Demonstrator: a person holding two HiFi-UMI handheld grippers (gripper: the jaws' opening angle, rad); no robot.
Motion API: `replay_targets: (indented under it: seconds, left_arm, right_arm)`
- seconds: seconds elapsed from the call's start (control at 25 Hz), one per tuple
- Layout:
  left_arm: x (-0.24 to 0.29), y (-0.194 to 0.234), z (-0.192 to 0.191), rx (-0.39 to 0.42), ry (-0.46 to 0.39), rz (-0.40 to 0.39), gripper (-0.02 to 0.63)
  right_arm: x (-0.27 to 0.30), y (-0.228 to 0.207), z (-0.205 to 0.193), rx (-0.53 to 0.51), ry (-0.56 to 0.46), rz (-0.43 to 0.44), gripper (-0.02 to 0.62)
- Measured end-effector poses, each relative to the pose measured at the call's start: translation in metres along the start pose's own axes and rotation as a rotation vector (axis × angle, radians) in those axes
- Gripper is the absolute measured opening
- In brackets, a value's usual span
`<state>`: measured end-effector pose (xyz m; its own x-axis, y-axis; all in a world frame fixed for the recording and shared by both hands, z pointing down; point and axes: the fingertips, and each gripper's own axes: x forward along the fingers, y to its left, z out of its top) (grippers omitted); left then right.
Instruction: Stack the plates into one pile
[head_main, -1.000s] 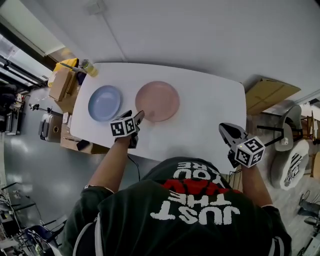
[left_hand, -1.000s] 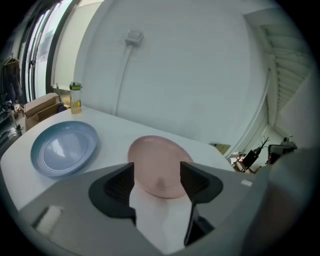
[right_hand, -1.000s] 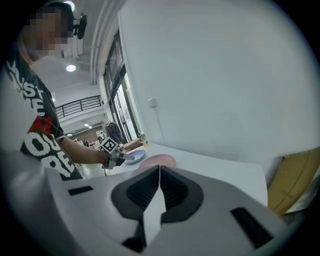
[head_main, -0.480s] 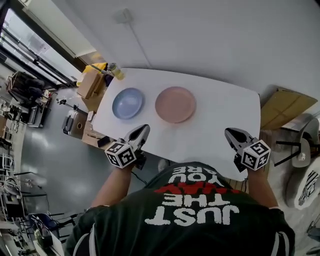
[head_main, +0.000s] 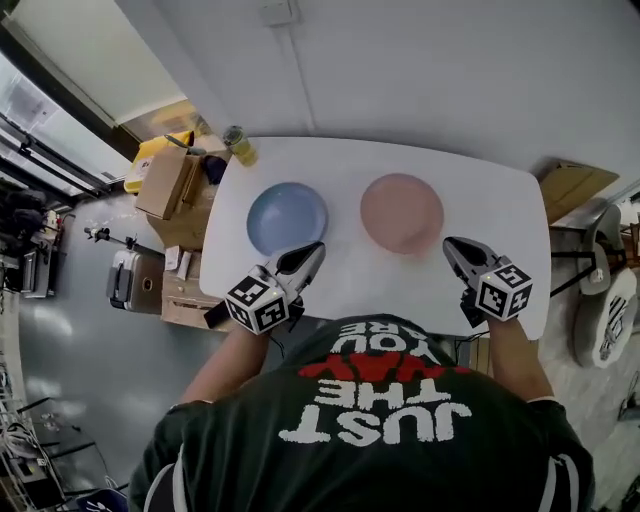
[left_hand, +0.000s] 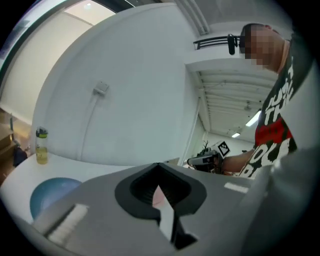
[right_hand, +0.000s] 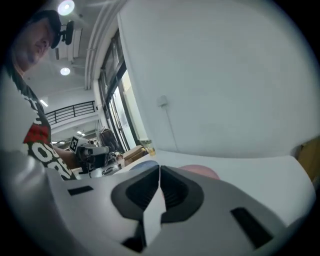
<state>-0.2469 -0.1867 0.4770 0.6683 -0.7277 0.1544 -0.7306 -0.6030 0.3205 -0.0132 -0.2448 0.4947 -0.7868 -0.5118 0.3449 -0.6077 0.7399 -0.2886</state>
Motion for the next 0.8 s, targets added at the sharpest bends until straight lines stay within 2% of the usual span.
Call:
replay_targets:
  seconds: [0.12,0.36,0.48,0.64,0.68,0.72,0.8]
  left_arm:
    - [-0.007,0.015,0.005,0.041,0.025,-0.057,0.008]
    - [0.013,0.030,0.013,-0.025,-0.022,-0.069,0.008]
    - [0.017,0.024,0.010,-0.040,-0.017,-0.056,0.008]
    - [0.021,0.020,0.004,-0.020,0.011,-0.028,0.008]
    - [0.022,0.020,0.003,-0.020,0.015,-0.016,0.008]
    - [0.022,0.020,0.002,-0.025,0.019,-0.004,0.008]
    - [0.023,0.020,-0.002,-0.037,0.029,0.014,0.008]
  right_arm:
    - [0.024,0.020,-0.001,0.013,0.024,-0.041,0.008]
    - [0.045,0.001,-0.040,0.129,0.122,-0.085,0.008]
    - [0.047,-0.043,-0.059,0.190,0.167,-0.145,0.008]
    - [0.051,-0.133,-0.079,0.274,0.231,-0.283,0.012]
    - [0.055,-0.151,-0.090,0.321,0.256,-0.301,0.037]
    - [0.061,-0.165,-0.102,0.377,0.280,-0.312,0.092]
    - [0.071,-0.190,-0.125,0.489,0.311,-0.332,0.130]
